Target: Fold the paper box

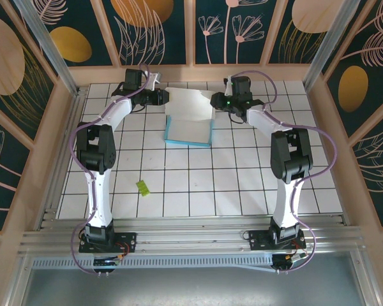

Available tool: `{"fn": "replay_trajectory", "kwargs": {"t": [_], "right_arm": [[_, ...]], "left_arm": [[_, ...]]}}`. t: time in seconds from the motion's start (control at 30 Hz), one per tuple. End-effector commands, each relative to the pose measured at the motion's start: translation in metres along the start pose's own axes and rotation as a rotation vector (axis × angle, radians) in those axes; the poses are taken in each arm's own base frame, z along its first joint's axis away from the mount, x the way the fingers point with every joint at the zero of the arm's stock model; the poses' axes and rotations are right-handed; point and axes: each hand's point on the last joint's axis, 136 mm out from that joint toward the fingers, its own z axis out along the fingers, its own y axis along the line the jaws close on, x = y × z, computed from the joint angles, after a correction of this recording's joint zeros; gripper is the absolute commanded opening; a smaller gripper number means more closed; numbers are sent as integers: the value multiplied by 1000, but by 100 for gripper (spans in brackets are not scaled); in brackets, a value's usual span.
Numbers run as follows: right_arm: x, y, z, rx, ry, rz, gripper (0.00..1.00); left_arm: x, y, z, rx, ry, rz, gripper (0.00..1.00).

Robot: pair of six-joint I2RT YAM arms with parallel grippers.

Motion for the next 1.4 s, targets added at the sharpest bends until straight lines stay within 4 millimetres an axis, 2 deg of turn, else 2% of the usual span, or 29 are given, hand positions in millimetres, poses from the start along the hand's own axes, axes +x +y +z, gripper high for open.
{"fn": "replay_trajectory", "kwargs": {"t": [0.0, 0.2, 0.47, 1.07, 1.23, 1.37], "right_arm": [[-3, 2, 6, 26, -10, -23, 23], [1, 5, 11, 43, -10, 9, 22], [7, 8, 14, 49, -16, 43, 22], [39, 22, 18, 49, -25, 71, 19], [51, 22, 15, 55, -33, 78, 19], [61, 24, 8, 61, -49, 78, 19]], "left_arm": [[-3, -3, 1, 26, -15, -19, 29], [1, -4, -3, 26, -36, -93, 29], [15, -9, -6, 61, -50, -181, 30], [33, -20, -8, 86, -108, -281, 33], [46, -19, -9, 62, -101, -283, 36], [47, -23, -11, 65, -103, -274, 38]]}}
